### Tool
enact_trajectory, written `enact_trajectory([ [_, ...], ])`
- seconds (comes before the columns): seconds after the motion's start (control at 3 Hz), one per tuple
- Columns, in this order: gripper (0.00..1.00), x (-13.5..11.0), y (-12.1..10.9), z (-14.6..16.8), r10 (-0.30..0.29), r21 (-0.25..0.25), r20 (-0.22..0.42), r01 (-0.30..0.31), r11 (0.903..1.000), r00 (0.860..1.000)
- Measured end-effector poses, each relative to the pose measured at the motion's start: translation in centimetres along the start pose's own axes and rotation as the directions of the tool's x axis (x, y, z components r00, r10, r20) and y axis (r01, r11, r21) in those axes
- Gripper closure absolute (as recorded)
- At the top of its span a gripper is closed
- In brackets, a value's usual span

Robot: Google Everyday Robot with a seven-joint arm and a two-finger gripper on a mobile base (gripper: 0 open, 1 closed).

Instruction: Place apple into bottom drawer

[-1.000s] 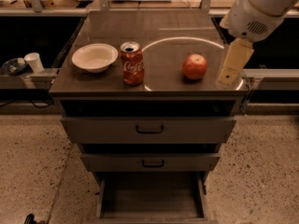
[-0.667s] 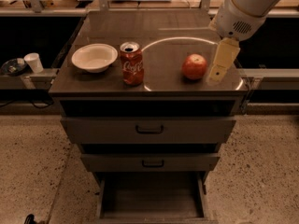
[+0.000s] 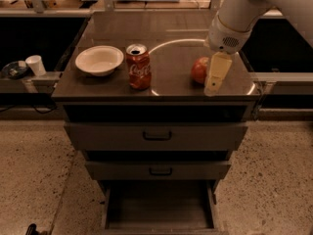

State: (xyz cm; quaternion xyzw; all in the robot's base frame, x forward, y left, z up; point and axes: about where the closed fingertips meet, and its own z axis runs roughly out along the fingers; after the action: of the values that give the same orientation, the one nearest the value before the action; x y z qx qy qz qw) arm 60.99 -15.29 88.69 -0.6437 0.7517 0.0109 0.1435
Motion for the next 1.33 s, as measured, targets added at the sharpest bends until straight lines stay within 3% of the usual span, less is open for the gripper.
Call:
enact_trajectory([
  [0.33, 0.00, 0.7, -1.4, 1.6, 0.011, 0.003, -0.008, -0.011, 0.9999, 1.000],
  [1.0, 0.43, 2.0, -3.2, 2.7, 0.039, 0.031, 0.005, -0.039, 0.9988, 0.999],
  [1.33, 0.64, 1.8, -3.7, 3.3, 0.053, 0.029, 0.050, -0.054, 0.9981, 0.997],
])
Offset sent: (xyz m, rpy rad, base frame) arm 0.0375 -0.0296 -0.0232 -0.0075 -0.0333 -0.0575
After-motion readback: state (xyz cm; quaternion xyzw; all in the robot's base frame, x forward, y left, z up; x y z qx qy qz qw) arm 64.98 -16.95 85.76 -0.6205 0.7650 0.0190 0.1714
